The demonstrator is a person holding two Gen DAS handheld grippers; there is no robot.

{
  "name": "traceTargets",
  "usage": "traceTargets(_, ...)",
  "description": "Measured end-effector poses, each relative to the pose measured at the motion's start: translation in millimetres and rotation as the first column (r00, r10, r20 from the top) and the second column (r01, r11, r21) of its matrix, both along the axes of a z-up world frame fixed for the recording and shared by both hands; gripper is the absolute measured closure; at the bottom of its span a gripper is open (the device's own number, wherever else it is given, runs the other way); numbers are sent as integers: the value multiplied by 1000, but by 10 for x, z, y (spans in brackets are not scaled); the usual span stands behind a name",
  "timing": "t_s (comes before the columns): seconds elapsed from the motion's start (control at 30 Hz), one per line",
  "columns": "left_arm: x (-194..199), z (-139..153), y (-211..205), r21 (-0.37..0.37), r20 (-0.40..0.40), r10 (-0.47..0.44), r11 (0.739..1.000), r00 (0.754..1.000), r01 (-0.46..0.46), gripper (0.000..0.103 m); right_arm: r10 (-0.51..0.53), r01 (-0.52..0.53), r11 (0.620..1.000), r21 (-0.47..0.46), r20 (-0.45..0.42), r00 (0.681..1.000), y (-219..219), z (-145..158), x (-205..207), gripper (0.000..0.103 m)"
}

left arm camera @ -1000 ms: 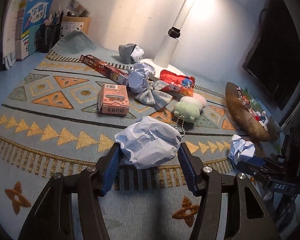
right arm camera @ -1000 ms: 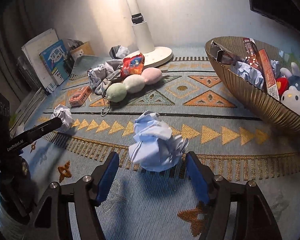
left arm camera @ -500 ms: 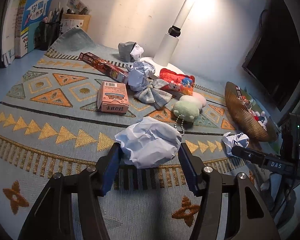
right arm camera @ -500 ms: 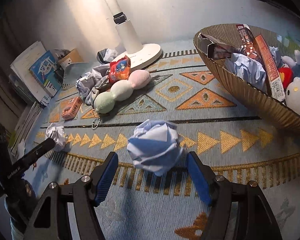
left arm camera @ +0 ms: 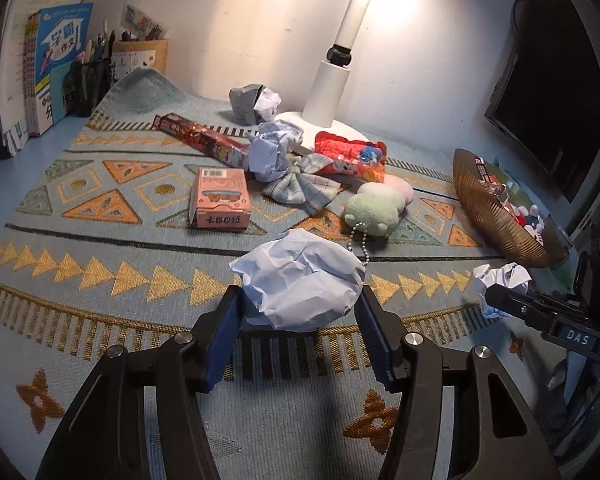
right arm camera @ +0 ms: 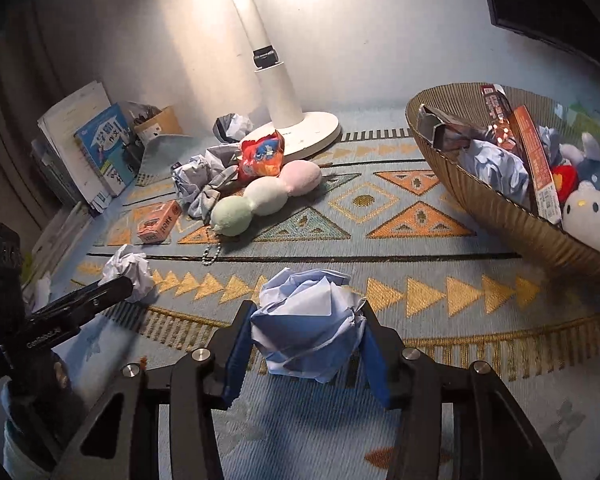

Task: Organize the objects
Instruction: 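Lift both held paper balls and carry them toward the glass bowl, then open both grippers over the glass bowl to drop the paper balls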

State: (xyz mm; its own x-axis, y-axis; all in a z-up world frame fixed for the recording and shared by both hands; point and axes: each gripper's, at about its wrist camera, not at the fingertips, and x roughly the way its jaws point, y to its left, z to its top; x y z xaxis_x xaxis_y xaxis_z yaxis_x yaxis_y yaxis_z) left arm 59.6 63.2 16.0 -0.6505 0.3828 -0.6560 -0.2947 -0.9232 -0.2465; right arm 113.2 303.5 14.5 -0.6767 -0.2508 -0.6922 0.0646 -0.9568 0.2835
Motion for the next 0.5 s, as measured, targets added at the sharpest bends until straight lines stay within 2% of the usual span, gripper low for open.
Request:
traceTargets(0.1, 27, 132, 90, 26, -7, -14, 1000, 1000, 14, 50, -11, 11, 998, -60, -5, 1000, 175, 119, 231, 55)
traceTargets(0.17, 26, 295, 232, 68, -24, -51, 996, 998, 52, 49, -50, 47, 997, -56, -45, 998, 371, 324, 394, 55)
traceTargets(0.23, -4, 499, 483, 76, -60, -96, 992, 994, 100, 49, -121, 116, 992, -57, -94, 988, 672, 590, 517, 55)
traceTargets(0.37, -187, 847, 1190, 62, -107, -207, 975, 973, 214, 49, -309, 306, 951, -40, -138, 941, 1369, 986, 547, 55)
traceTargets(0.43, -306, 941, 1557, 67, -113, -259, 961, 959, 267, 49, -400, 398, 916, -47, -119, 909, 1701, 1073, 472, 55)
traceTargets(0.5, -468, 980, 1917, 65, -104, -294, 951, 950, 302, 49, -448, 442, 893, -84, -82, 890, 1959, 1102, 344, 55)
